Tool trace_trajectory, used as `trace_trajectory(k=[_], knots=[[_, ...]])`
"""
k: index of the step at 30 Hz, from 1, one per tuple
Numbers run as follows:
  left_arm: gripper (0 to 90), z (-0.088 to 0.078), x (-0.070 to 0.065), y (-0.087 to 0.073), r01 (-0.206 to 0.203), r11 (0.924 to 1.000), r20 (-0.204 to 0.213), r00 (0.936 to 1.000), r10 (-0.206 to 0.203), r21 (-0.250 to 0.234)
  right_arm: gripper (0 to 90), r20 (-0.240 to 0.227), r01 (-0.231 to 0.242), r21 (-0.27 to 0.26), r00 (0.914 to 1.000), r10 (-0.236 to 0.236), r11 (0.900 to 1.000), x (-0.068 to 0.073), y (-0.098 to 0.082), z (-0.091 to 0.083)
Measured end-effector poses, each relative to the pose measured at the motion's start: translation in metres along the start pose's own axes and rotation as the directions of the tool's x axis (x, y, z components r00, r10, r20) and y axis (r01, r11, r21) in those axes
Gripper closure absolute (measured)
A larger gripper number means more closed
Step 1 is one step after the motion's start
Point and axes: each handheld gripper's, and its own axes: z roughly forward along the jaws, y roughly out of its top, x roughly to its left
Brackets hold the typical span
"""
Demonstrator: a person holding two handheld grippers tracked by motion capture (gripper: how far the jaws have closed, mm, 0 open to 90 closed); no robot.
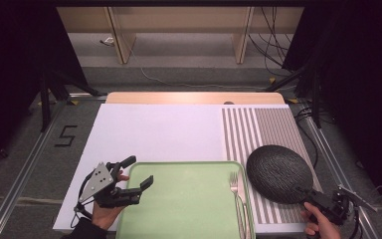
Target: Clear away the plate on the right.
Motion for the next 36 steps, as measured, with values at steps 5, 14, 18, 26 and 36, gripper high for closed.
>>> trace_trajectory(k=[5,14,18,26,36], knots=[[16.5,0.0,0.0,0.0,-0.001,1.0,0.0,1.0,0.001,0.001,44.2,-0.027,-0.053,-0.016,0.9983,0.053,0.998,-0.005,-0.001,0.001],[16.6,0.001,0.0,0.0,-0.002,1.0,0.0,1.0,0.002,0.003,47.1,-0.06,-0.122,-0.043,0.991,0.12,0.992,-0.008,-0.005,0.005],[16.5,0.001,0.0,0.0,-0.002,1.0,0.001,1.0,0.002,0.002,49.1,-0.07,-0.146,-0.049,0.9874,0.142,0.988,-0.009,-0.006,0.006],[16.5,0.001,0.0,-0.001,-0.001,1.0,0.001,1.0,0.001,0.004,52.6,-0.095,-0.185,-0.069,0.9794,0.178,0.98,-0.013,-0.008,0.007],[16.5,0.002,0.0,-0.001,-0.003,1.0,0.0,1.0,0.003,0.005,59.1,-0.105,-0.223,-0.081,0.9712,0.214,0.971,-0.016,-0.008,0.008]])
